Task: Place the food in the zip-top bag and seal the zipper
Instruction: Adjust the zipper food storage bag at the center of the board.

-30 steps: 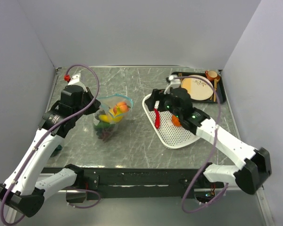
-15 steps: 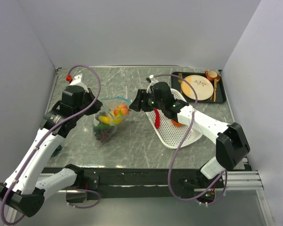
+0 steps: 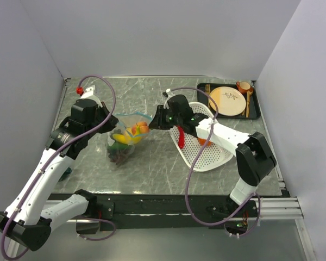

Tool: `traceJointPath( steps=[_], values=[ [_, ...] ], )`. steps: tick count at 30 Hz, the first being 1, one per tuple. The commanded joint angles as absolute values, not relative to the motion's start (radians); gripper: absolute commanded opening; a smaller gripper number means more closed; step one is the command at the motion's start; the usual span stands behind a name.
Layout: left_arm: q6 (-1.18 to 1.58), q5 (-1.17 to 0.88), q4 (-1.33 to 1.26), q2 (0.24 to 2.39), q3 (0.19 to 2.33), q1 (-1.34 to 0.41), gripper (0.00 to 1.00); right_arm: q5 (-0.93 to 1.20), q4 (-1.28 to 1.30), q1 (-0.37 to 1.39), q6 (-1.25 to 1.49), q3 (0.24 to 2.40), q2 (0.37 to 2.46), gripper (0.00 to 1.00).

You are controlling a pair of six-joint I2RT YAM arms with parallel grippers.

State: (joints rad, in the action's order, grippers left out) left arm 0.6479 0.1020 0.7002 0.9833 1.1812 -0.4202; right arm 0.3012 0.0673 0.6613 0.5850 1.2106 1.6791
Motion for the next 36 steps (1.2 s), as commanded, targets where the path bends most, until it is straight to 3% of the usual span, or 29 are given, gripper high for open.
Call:
traceJointPath(
  steps=[1,4,16,21,25,30,36],
  values=[
    [0.649,0.095,0.621,0.946,1.178,-0.419,0.01,0.299,0.028,0.667,0.580,1.273,1.666,0.16],
    [0.650,0.098,0.618,0.943,1.170,-0.419,0.01,0.288,0.025,0.669,0.574,1.278,1.643,0.00],
    [0.640,0.120,0.637,0.948,1.204,-0.419,0.01,0.253,0.111,0.798,0.393,1.404,1.525,0.02],
    [0.624,0.141,0.658,0.930,1.238,-0.419,0.05,0.226,0.162,0.798,0.436,1.474,1.586,0.02],
    [0.629,0.095,0.663,0.933,1.215,-0.419,0.01,0.196,0.235,0.798,0.434,1.522,1.646,0.16],
    [0.649,0.119,0.664,0.910,1.210,-0.419,0.01,0.150,0.284,0.798,0.453,1.549,1.678,0.01],
    [0.598,0.260,0.811,0.905,1.521,-0.419,0.01,0.164,0.262,0.784,0.485,1.551,1.664,0.04]
  ],
)
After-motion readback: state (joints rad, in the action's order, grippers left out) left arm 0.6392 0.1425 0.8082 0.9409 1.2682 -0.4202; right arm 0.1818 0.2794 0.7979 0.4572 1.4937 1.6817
